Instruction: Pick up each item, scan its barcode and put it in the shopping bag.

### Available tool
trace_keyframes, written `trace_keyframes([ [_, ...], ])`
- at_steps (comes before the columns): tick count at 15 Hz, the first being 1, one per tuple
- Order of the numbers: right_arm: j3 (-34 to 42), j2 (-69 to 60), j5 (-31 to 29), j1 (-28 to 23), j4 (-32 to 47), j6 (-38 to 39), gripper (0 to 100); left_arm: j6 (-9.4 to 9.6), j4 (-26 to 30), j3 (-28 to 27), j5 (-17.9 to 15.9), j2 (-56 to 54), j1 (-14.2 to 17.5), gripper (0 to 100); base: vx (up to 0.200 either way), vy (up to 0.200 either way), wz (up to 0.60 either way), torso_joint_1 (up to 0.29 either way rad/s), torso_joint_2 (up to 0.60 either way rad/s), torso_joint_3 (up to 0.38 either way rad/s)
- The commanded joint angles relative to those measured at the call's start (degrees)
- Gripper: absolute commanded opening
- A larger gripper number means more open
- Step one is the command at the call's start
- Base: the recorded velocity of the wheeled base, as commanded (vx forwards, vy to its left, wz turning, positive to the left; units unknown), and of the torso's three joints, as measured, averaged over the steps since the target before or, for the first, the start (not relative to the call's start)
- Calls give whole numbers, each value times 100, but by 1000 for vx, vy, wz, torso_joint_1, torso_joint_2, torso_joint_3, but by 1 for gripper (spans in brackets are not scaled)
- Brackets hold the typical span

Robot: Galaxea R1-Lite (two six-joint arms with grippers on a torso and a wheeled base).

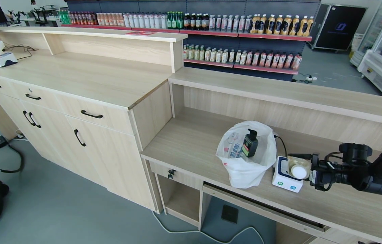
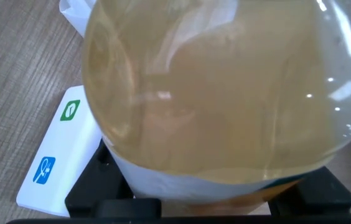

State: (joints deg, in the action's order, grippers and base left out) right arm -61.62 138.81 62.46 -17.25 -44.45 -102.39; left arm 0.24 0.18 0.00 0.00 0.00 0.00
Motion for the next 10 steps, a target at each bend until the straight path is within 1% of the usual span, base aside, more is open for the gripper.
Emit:
trace_keyframes([
  [1, -25, 23, 3, 2, -11, 0, 0, 2, -1, 0, 0, 0, 0, 100, 0, 0, 0, 0, 0, 0],
  [7, -87, -3, 3, 2, 6, 88, 0, 2, -1, 0, 0, 0, 0, 100, 0, 0, 0, 0, 0, 0],
  [8, -25, -144, -6, 2, 50, 298, 0, 2, -1, 0, 0, 0, 0, 100, 0, 0, 0, 0, 0, 0],
  [9, 124, -575, -6, 11, 200, 782, 0, 2, -1, 0, 0, 0, 0, 100, 0, 0, 0, 0, 0, 0],
  [10, 432, -1269, -24, 29, 639, 1503, 0, 2, -1, 0, 0, 0, 0, 100, 0, 0, 0, 0, 0, 0],
])
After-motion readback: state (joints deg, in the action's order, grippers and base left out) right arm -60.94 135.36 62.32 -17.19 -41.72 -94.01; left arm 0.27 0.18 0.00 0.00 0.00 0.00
